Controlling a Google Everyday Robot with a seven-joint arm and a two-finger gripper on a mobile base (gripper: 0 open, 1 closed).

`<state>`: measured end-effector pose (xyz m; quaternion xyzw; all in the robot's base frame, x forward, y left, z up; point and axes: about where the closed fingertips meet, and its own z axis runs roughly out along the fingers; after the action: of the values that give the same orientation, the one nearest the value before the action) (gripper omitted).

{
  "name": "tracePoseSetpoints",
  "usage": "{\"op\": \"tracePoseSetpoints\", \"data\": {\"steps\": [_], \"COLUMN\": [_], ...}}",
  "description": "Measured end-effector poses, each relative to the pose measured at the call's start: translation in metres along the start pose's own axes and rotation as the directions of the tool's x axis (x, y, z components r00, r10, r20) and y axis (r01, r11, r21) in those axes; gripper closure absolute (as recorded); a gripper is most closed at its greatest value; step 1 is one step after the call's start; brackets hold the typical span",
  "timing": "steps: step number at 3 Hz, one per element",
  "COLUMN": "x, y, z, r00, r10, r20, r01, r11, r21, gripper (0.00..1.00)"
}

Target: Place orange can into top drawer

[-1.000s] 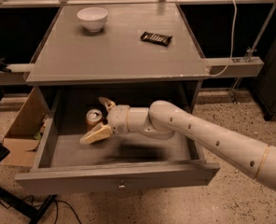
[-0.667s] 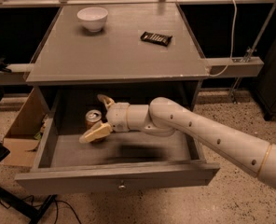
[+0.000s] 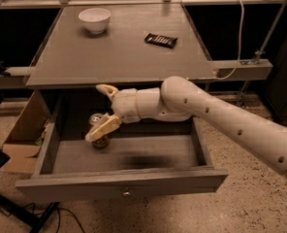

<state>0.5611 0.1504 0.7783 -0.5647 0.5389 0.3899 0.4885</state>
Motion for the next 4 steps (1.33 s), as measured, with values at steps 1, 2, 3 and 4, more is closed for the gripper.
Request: {"op": "tracePoseSetpoints", "data": {"steps": [1, 2, 3, 4], "x": [-0.025, -0.083, -0.145, -0.181], "y": [0.006, 0.009, 0.015, 0.010], "z": [-0.014, -0.047, -0.083, -0.116], "r00": [0.999, 0.986, 0.953, 0.910], "r10": [-0.017, -0.070, -0.125, -0.147], "r20": [-0.047, -0.151, -0.277, -0.389], "r01": [0.015, 0.054, 0.086, 0.143], "r11": [0.9987, 0.9925, 0.9849, 0.9890], "r21": [-0.050, -0.110, -0.150, -0.037], "gripper": [0.00, 0.15, 0.43, 0.27]}}
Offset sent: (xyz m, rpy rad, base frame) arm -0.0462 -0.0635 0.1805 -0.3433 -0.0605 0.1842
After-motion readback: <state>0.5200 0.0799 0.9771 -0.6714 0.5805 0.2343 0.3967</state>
